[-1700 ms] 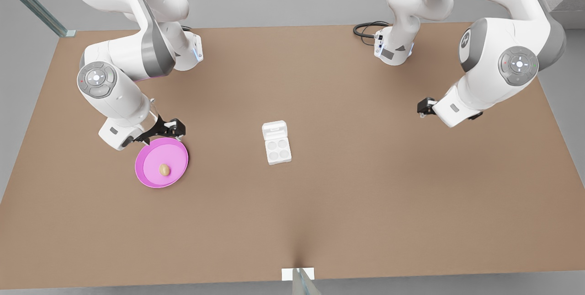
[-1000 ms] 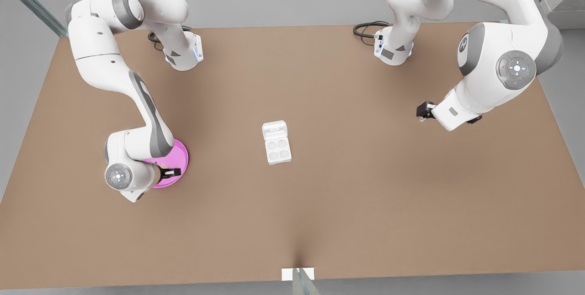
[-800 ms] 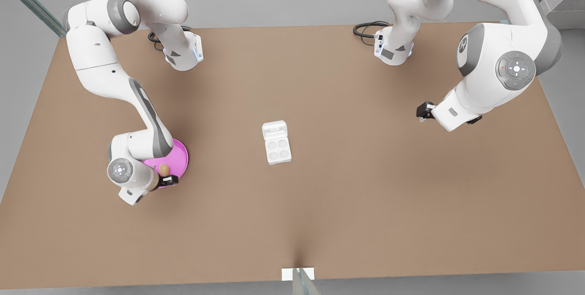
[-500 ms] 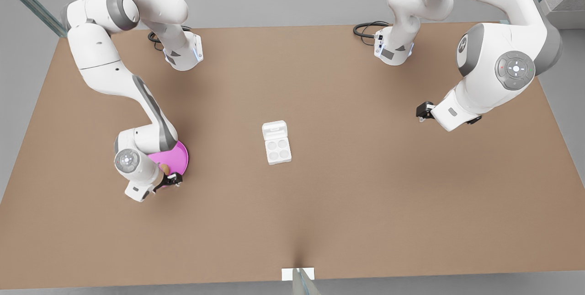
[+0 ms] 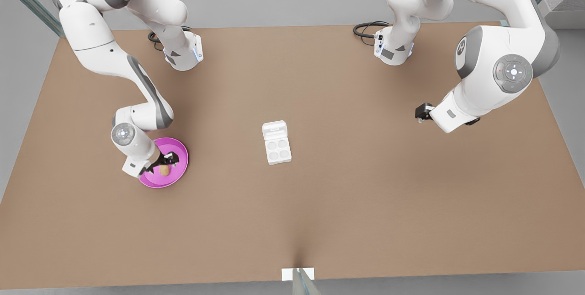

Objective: Pack egg into the box and close the box lid

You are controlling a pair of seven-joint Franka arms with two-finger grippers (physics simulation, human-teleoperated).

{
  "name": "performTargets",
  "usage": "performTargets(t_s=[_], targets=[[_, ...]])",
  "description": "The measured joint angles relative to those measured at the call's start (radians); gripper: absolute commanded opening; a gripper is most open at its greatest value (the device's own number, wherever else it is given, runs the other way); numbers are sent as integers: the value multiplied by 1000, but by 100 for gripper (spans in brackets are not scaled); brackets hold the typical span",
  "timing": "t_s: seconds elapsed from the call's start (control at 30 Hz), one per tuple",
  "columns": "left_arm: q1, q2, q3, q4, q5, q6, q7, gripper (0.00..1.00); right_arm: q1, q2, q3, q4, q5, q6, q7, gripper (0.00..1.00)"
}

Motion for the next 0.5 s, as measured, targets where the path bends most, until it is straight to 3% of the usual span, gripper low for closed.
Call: performTargets(t_s=[0.5], targets=[[0, 5, 0, -2, -2, 0, 0, 100, -14, 87, -15, 44, -3, 87, -2, 100]])
